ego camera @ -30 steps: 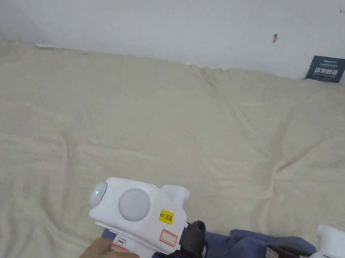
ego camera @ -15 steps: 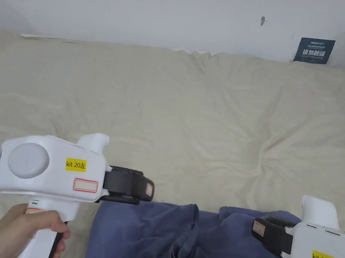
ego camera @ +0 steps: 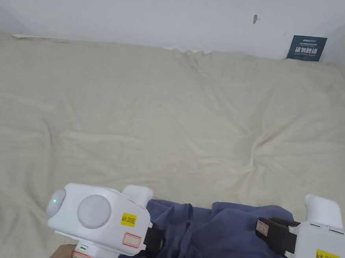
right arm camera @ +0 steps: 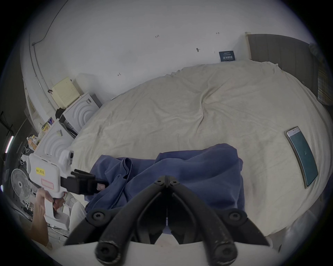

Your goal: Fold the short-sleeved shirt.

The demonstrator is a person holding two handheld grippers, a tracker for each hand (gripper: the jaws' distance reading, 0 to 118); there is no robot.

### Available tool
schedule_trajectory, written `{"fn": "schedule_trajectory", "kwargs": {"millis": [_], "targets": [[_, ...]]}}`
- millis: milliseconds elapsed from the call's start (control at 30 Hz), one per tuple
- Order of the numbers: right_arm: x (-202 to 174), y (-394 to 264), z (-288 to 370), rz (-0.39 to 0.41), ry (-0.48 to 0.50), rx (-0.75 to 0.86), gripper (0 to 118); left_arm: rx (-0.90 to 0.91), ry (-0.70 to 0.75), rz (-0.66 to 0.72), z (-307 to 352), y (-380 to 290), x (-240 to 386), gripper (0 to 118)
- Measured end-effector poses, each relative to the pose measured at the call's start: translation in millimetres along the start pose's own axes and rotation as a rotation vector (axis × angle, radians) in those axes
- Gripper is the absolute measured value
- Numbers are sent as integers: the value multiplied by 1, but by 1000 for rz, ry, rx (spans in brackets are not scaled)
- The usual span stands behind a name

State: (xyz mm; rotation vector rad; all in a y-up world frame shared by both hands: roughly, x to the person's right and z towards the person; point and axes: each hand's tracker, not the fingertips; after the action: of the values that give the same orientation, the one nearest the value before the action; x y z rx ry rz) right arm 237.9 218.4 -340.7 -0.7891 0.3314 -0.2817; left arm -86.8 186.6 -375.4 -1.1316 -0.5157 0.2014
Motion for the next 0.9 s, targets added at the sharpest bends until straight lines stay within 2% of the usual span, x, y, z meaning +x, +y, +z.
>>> {"fn": "schedule_trajectory", "kwargs": {"millis": [167, 333, 433, 567, 700, 833, 867, 900], "targets": [[2, -3, 4, -7, -11, 1, 0, -5, -32, -28, -6, 3, 24, 0], [-1, -4, 5, -7, -13, -3, 0, -17, -203, -37, -12, 5, 45, 0], [-7, -2, 9, 12, -12, -1, 0, -6, -220, -34, -2, 4, 44, 0], [-13, 1, 11, 25, -4, 5, 0, 92, -186, 40, 30, 3, 7, 0], [-21, 2, 10, 37, -1, 5, 0, 204, -137, 206, 71, -5, -60, 0], [-28, 4, 4, 47, 3, -3, 0, 224, -115, 261, 103, -20, -111, 2], [-30, 4, 3, 49, 1, -6, 0, 233, -120, 294, 108, -25, -123, 12], [-33, 4, 1, 52, 0, -8, 0, 242, -132, 314, 110, -29, -134, 35]]}}
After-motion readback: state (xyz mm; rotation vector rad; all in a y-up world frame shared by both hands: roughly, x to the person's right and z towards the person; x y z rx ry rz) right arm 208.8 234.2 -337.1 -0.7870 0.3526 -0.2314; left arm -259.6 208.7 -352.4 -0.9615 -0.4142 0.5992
